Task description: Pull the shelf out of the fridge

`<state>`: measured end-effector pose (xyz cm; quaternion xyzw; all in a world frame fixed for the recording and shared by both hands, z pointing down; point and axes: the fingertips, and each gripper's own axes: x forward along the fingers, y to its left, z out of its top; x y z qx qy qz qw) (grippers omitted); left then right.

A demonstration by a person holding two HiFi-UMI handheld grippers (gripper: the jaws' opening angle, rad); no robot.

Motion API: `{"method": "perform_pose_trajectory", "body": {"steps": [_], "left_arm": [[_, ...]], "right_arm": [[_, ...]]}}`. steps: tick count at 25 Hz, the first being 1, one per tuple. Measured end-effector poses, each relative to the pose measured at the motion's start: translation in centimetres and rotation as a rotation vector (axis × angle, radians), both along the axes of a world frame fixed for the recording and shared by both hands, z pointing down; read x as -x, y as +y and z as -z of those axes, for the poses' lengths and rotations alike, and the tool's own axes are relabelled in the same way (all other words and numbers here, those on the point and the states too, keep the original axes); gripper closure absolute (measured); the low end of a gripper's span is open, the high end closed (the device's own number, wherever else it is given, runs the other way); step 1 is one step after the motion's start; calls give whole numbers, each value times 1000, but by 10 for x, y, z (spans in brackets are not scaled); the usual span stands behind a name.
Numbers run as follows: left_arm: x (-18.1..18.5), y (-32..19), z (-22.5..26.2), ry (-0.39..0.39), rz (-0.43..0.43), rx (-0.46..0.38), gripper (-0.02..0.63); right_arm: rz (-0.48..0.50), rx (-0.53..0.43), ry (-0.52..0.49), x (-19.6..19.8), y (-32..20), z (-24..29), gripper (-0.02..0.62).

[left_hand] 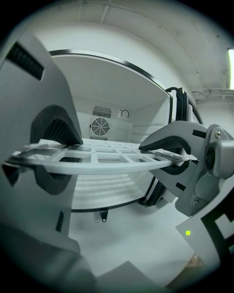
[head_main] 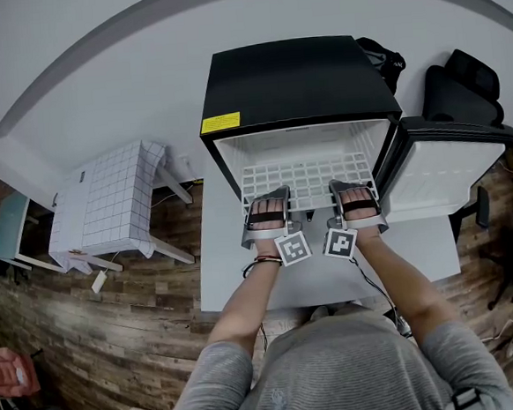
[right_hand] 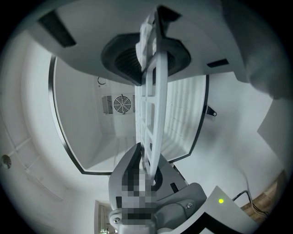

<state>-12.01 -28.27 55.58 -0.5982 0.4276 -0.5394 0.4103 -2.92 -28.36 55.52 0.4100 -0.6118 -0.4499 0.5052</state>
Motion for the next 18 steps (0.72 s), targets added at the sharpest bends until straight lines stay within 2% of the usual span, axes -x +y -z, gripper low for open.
{"method": "perform_pose_trajectory", "body": {"steps": [5, 8, 18], "left_arm": [[-2, 7, -2, 17, -4, 7, 558], [0, 9, 1, -2, -1, -13, 558], [-1, 12, -1, 4, 6, 2, 559]], "right_arm": [[0, -8, -2, -1, 6, 0, 548], [1, -11, -2, -1, 9, 0, 548], [0, -8, -3, 0, 12, -1, 548]]}}
